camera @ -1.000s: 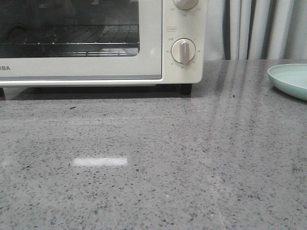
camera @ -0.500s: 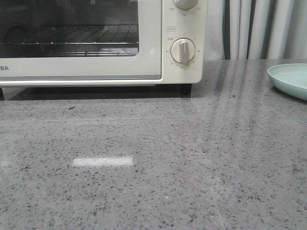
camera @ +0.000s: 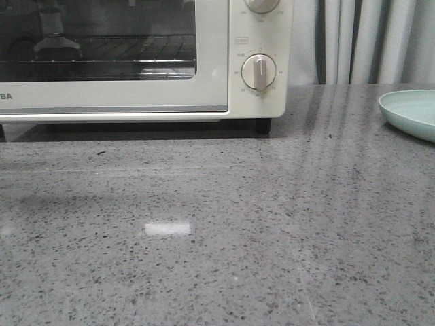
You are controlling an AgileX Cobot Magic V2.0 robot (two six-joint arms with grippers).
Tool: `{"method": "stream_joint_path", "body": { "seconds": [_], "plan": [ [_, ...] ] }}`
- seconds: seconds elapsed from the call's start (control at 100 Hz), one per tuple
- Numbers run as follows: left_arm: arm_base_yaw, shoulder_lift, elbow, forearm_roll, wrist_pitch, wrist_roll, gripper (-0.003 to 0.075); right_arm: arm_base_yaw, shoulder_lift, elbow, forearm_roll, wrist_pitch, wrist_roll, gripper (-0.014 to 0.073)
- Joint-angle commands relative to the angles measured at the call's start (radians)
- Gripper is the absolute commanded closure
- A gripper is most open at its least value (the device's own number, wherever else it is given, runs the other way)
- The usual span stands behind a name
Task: Put bread in oven
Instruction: 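Hook the door handle with the left gripper and pull it down open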
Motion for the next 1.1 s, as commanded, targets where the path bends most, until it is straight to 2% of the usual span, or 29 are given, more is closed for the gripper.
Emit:
{"method": "stream_joint_path", "body": {
  "seconds": [0.0, 0.24, 0.59, 0.72, 0.88, 1.09],
  "plan": [
    [-0.049, 0.066, -0.092, 0.022, -0.068, 0.016, 0.0741, 0.001, 0.014, -0.038, -0.009, -0.056, -0.008, 0.0662],
    [-0.054, 0.229, -0.204, 0.033, -0.083, 0.016, 0.0741, 0.001, 0.014, -0.038, -0.009, -0.023, -0.008, 0.0662],
    [-0.04, 0.372, -0.213, 0.037, -0.093, 0.016, 0.0741, 0.001, 0.014, -0.038, -0.009, 0.019, -0.008, 0.0662],
    [-0.008, 0.372, -0.213, 0.028, -0.09, 0.011, 0.0741, 0.001, 0.014, -0.038, -0.009, 0.021, -0.008, 0.0662],
    [0.04, 0.368, -0.208, 0.028, 0.026, 0.011, 0.0741, 0.001, 0.014, -0.038, -0.009, 0.021, -0.008, 0.0662],
    [0.043, 0.254, -0.087, 0.024, 0.103, 0.011, 0.0741, 0.001, 0.014, -0.038, -0.009, 0.021, -0.008, 0.0662]
  ]
}}
